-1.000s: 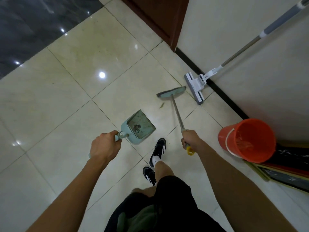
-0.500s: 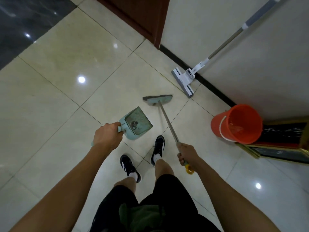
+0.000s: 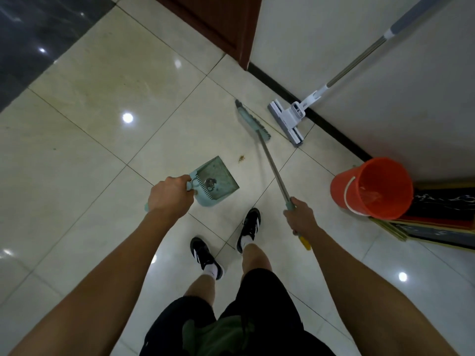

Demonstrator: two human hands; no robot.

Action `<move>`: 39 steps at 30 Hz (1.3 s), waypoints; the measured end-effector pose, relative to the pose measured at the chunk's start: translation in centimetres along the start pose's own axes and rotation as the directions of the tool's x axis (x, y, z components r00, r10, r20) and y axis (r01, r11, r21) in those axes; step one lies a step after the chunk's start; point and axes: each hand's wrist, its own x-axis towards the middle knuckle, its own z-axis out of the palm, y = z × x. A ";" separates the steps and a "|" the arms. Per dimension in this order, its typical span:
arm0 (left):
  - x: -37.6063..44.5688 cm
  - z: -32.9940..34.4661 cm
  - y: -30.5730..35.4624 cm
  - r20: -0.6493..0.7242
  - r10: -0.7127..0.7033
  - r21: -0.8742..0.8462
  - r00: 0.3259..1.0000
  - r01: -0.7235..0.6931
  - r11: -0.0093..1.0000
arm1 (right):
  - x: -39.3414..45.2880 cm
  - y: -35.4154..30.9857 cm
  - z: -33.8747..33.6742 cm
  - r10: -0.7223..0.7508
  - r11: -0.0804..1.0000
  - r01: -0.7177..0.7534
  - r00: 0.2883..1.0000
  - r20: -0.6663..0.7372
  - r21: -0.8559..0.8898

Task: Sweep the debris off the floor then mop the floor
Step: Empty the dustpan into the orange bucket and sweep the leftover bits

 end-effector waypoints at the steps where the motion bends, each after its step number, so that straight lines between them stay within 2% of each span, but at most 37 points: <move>1: 0.6 -0.2 0.4 0.002 -0.008 0.007 1.000 0.008 1.000 | 0.7 -0.1 -0.5 -0.021 0.996 0.021 1.000 0.003 -0.085; 6: 2.8 -0.7 2.2 0.026 -0.022 0.043 0.999 0.021 0.999 | 2.8 0.2 -1.4 -0.018 0.964 0.025 0.999 0.032 -0.266; 10: 4.2 -1.6 2.3 0.000 -0.016 0.049 1.000 0.016 0.999 | 2.6 1.3 -1.2 0.049 0.960 -0.020 0.994 0.096 -0.279; 13: 5.2 -2.2 1.8 -0.021 -0.035 0.023 0.999 0.036 0.999 | 2.4 1.8 -1.2 0.053 0.964 -0.018 0.991 0.126 -0.264; 15: 5.5 -2.0 2.1 -0.012 0.005 0.063 1.000 -0.004 0.998 | 2.6 1.7 -1.2 0.048 0.968 -0.011 0.989 0.143 -0.252; 19: 5.4 -1.4 2.8 -0.013 0.049 0.093 0.999 -0.047 0.995 | 2.5 1.3 -0.4 0.095 0.984 -0.064 0.978 0.184 -0.166; 23: 4.7 -0.6 2.4 -0.012 0.055 0.096 0.998 -0.054 0.994 | -0.1 1.2 0.8 0.229 0.964 -0.260 0.921 0.314 0.058; 26: 3.6 0.2 1.4 -0.006 0.070 0.098 0.998 -0.069 0.993 | -2.9 1.8 1.0 0.243 0.922 -0.340 0.880 0.409 0.184; 31: 2.5 -0.2 -1.3 0.002 0.003 0.013 1.000 -0.003 1.000 | -5.3 3.2 1.0 0.246 0.913 -0.337 0.904 0.349 0.228; 34: 1.3 -0.2 -2.5 0.010 0.002 0.024 1.000 -0.002 1.000 | -5.4 3.4 0.9 0.199 0.948 -0.255 0.942 0.271 0.189; 36: 0.5 0.0 -3.5 0.014 0.000 0.033 1.000 0.000 0.999 | -5.2 3.1 1.2 0.133 0.982 -0.157 0.970 0.202 0.104; 39: -0.5 0.2 -4.9 -0.001 -0.013 0.042 1.000 0.013 0.999 | -4.1 2.2 2.5 -0.004 0.991 0.018 0.994 0.107 -0.132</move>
